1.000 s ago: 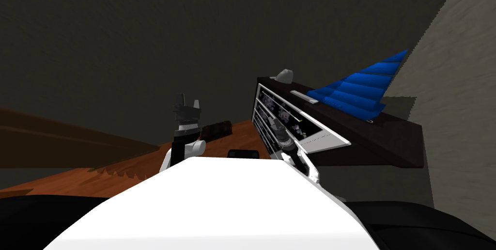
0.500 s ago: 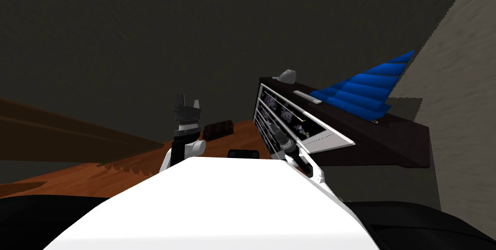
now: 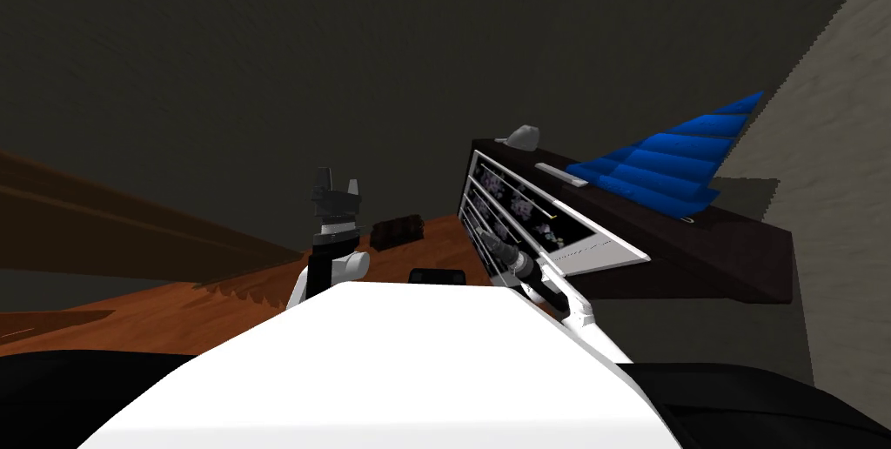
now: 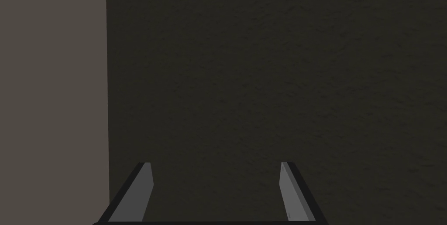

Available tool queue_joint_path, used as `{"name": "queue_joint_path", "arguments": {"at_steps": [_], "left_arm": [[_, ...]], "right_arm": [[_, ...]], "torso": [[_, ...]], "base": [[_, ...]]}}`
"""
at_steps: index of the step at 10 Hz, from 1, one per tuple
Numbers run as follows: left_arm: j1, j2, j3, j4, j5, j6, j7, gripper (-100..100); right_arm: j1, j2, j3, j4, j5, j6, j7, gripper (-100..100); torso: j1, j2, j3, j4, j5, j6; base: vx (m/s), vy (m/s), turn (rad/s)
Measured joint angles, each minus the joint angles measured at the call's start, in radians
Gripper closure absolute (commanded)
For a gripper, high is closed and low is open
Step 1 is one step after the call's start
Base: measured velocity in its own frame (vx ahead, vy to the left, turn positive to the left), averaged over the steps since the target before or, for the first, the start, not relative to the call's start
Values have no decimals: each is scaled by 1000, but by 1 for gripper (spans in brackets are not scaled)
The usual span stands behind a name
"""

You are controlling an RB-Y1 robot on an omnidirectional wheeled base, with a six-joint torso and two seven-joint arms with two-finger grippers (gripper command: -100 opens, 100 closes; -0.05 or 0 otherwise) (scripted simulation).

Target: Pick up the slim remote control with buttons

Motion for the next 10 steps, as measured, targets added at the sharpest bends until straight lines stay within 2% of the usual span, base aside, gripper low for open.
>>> {"name": "queue_joint_path", "arguments": {"at_steps": [10], "left_arm": [[0, 0, 0, 0, 0, 0, 0, 0]], "right_arm": [[-43, -261, 35, 179, 123, -117, -64, -100]], "torso": [[0, 0, 0, 0, 0, 0]], "base": [[-22, 56, 54]]}}
